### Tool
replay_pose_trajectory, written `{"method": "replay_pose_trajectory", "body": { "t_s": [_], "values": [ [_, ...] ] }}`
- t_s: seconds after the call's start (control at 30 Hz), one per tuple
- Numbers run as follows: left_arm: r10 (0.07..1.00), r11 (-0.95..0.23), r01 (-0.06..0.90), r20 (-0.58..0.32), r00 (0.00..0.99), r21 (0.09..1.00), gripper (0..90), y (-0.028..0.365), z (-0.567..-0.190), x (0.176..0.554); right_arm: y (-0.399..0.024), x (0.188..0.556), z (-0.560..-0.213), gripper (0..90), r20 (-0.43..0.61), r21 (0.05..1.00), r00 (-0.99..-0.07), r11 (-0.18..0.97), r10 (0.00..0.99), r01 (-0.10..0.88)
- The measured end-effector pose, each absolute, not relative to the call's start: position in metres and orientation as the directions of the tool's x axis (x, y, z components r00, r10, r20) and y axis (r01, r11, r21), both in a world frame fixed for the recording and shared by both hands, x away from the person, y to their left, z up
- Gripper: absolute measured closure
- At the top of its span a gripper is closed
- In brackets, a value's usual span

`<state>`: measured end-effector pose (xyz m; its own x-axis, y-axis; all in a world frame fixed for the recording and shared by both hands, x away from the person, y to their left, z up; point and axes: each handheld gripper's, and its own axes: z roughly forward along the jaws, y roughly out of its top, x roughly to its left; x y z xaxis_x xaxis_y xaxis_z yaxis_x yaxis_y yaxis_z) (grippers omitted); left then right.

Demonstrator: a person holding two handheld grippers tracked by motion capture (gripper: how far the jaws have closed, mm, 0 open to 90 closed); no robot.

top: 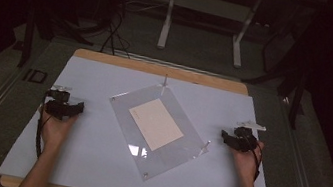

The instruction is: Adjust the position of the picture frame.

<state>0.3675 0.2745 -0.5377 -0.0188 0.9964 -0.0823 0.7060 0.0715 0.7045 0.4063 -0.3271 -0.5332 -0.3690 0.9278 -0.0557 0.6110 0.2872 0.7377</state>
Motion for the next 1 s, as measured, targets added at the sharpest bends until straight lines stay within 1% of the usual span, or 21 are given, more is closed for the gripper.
{"method": "replay_pose_trajectory", "body": {
  "t_s": [0.03,0.07,0.1,0.13,0.33,0.47,0.5,0.53,0.6,0.73,0.83,1.0],
  "values": [
    [0.996,0.072,0.706,-0.082,-0.019,0.705,40.0,0.274,-0.538,0.367,-0.327,0.406,-0.533,44.2,-0.056,0.738,-0.369,0.287,0.928,0.611],
    [0.997,0.052,0.696,-0.077,0.004,0.716,40.0,0.275,-0.536,0.366,-0.325,0.406,-0.531,45.0,-0.058,0.745,-0.382,0.295,0.922,0.599],
    [0.999,0.016,0.69,-0.043,0.022,0.724,41.3,0.273,-0.534,0.364,-0.323,0.406,-0.529,46.4,-0.049,0.745,-0.399,0.299,0.916,0.596],
    [0.999,-0.007,0.685,-0.028,0.039,0.728,41.4,0.271,-0.532,0.364,-0.321,0.406,-0.528,48.1,-0.048,0.742,-0.413,0.309,0.909,0.595],
    [0.989,-0.069,0.669,-0.035,0.141,0.74,41.6,0.262,-0.528,0.363,-0.31,0.403,-0.526,50.5,-0.055,0.72,-0.495,0.378,0.867,0.582],
    [0.982,-0.105,0.66,-0.026,0.186,0.744,42.4,0.257,-0.527,0.363,-0.301,0.401,-0.523,52.0,-0.061,0.721,-0.548,0.417,0.834,0.554],
    [0.982,-0.105,0.66,-0.026,0.186,0.744,42.6,0.257,-0.527,0.363,-0.301,0.401,-0.523,52.0,-0.061,0.721,-0.548,0.417,0.834,0.554],
    [0.978,-0.118,0.652,-0.026,0.206,0.749,42.6,0.255,-0.525,0.362,-0.3,0.4,-0.522,52.5,-0.053,0.723,-0.553,0.414,0.832,0.553],
    [0.973,-0.131,0.641,-0.027,0.231,0.756,44.9,0.253,-0.522,0.361,-0.295,0.399,-0.515,55.4,-0.025,0.731,-0.586,0.414,0.81,0.542],
    [0.963,-0.167,0.627,-0.011,0.269,0.761,47.2,0.25,-0.516,0.363,-0.291,0.396,-0.504,58.7,0.018,0.746,-0.614,0.398,0.789,0.534],
    [0.955,-0.182,0.611,-0.01,0.297,0.77,47.3,0.246,-0.511,0.366,-0.289,0.394,-0.495,60.1,0.004,0.739,-0.631,0.423,0.776,0.524],
    [0.938,-0.197,0.595,-0.026,0.345,0.779,47.2,0.235,-0.506,0.374,-0.286,0.389,-0.474,63.1,0.039,0.762,-0.66,0.405,0.75,0.505]
  ]
}}
